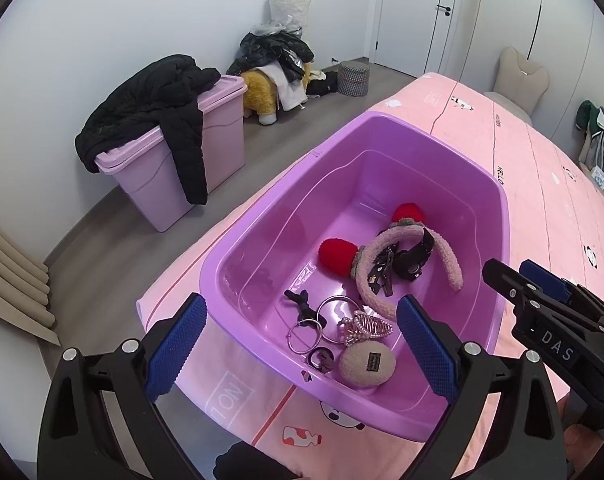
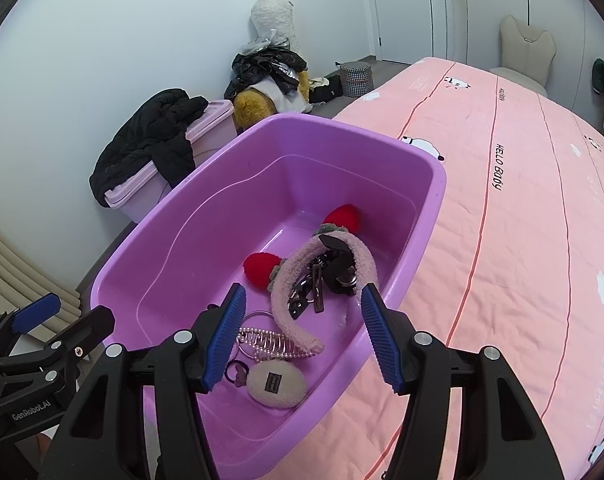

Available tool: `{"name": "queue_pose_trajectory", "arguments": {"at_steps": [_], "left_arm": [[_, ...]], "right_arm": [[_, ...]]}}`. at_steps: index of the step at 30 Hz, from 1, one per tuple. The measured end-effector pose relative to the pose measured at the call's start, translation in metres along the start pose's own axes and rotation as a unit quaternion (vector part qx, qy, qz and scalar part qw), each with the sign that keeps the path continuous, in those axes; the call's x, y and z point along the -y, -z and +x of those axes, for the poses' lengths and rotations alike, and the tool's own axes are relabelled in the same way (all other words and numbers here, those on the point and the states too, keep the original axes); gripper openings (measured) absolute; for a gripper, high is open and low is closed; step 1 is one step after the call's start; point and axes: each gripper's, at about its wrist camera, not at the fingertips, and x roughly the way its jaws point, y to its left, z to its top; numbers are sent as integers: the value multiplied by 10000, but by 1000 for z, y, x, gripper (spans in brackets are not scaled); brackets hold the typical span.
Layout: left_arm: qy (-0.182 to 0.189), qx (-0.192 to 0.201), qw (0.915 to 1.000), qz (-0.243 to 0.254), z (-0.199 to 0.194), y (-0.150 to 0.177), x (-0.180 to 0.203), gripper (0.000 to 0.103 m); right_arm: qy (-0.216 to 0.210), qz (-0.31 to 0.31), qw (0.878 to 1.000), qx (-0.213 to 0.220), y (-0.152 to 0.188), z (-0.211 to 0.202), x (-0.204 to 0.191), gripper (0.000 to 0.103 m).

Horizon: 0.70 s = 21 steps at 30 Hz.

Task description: Organize jewelry

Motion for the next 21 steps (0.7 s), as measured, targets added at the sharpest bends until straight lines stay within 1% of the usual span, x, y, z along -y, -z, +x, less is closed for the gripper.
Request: {"name": "queue_pose_trajectory", "arguments": {"at_steps": [6,15,21], "left_arm": [[-1,91,10000,31,-15,-4,4,94],[68,212,9998,4,-52,-8,10,94],[14,319,9995,24,-71,-16,18,94]], "right_arm": [[55,-40,10000,67,-3,-17,-3,58],[152,-202,9995,178,-7,-58,-15,58],[160,-255,9992,243,-13,-80,-22,58]]}}
